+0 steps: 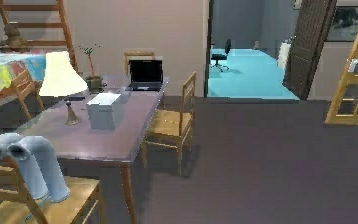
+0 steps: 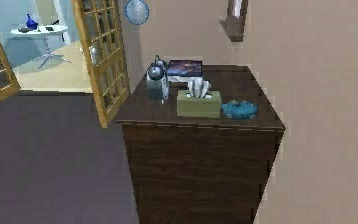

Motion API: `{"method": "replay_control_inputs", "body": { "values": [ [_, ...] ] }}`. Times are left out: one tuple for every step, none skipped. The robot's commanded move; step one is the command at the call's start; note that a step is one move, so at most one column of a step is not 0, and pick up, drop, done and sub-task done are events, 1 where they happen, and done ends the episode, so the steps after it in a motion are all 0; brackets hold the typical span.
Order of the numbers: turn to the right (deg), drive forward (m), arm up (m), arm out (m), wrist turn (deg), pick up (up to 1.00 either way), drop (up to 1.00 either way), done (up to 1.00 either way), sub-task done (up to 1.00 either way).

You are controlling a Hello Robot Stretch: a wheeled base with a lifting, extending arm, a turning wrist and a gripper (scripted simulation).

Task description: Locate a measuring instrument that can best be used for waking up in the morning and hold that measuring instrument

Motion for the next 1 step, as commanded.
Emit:
{"method": "replay_control_inputs", "body": {
  "values": [
    [45.0,0.00,0.00,0.00,0.0,0.00,0.00,0.00,0.00]
  ]
}}
